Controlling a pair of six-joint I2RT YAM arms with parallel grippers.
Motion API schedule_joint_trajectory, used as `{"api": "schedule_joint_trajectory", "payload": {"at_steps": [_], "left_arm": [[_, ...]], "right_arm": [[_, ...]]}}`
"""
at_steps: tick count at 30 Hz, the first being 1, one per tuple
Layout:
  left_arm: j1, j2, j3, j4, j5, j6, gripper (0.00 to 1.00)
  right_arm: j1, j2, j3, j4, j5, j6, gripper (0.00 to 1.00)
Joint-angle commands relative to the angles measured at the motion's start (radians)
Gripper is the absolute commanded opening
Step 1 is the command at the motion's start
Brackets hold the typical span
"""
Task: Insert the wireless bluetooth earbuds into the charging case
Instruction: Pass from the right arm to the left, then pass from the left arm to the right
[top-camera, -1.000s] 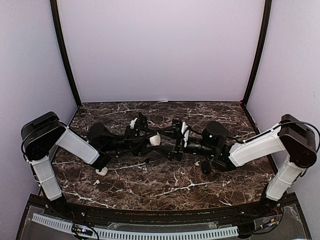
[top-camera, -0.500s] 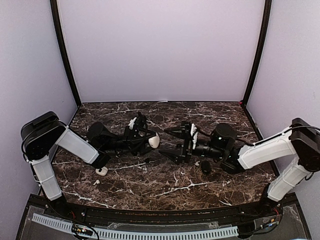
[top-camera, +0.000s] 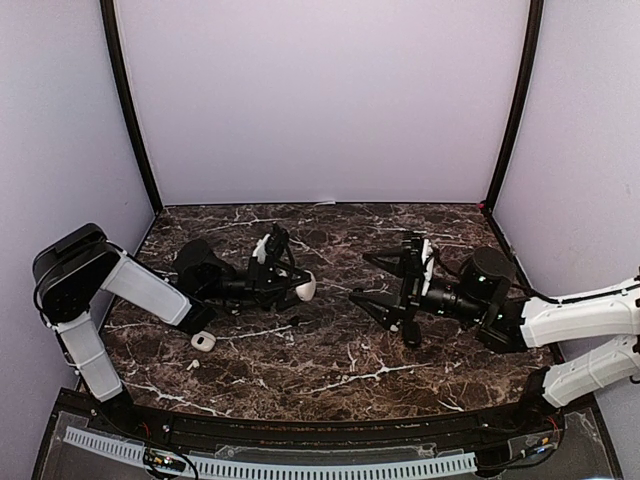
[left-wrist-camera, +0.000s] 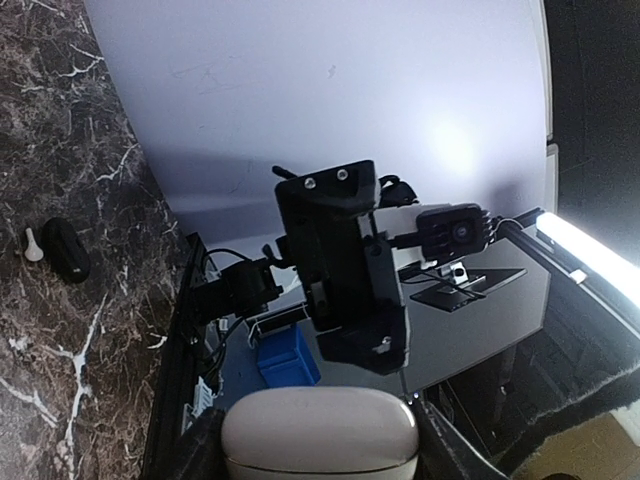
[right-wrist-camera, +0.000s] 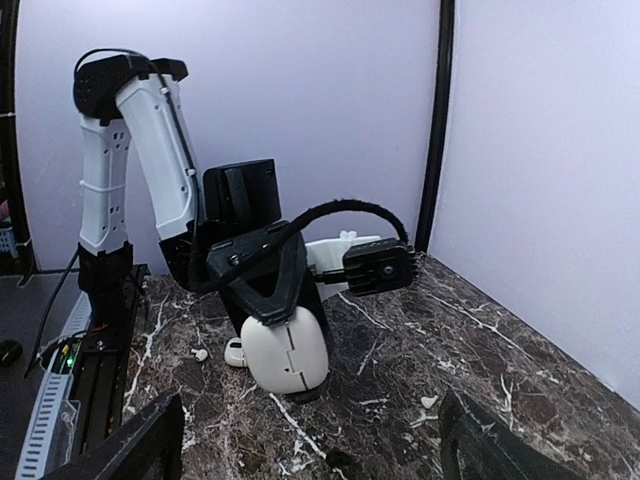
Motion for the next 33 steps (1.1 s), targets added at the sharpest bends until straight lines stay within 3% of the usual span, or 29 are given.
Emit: {"api": "schedule_joint_trajectory", "payload": {"at_steps": [1, 5, 10, 16, 22, 33], "left_arm": [[0.009, -0.114, 0.025, -0.32, 0.008, 0.279, 0.45], [0.0, -0.194, 0.097, -0.721, -0.091, 0.554, 0.45], [-0.053, -0.255, 0.209, -1.108, -0.269, 0.881, 0.44], [-0.103, -0.321, 0.206, -1.208, -0.399, 1.085, 0.44], [-0.144, -0.339, 0.23, -1.332, -0.543, 1.282, 0.44], [-0.161, -0.324, 0.233, -1.333, -0.599, 1.351, 0.45]], "right_arm": [[-0.016, -0.081, 0.041, -0.213, 0.142, 0.141, 0.89], [-0.041, -0.101, 0.13, -0.461, 0.225, 0.211, 0.9], [-0.106, -0.088, 0.138, -0.526, 0.25, 0.303, 0.96], [-0.186, 0.003, 0.209, -0.63, 0.258, 0.4, 0.9], [-0.217, 0.071, 0.239, -0.656, 0.168, 0.418, 0.88], [-0.22, 0.114, 0.316, -0.765, 0.145, 0.421, 0.86]]}}
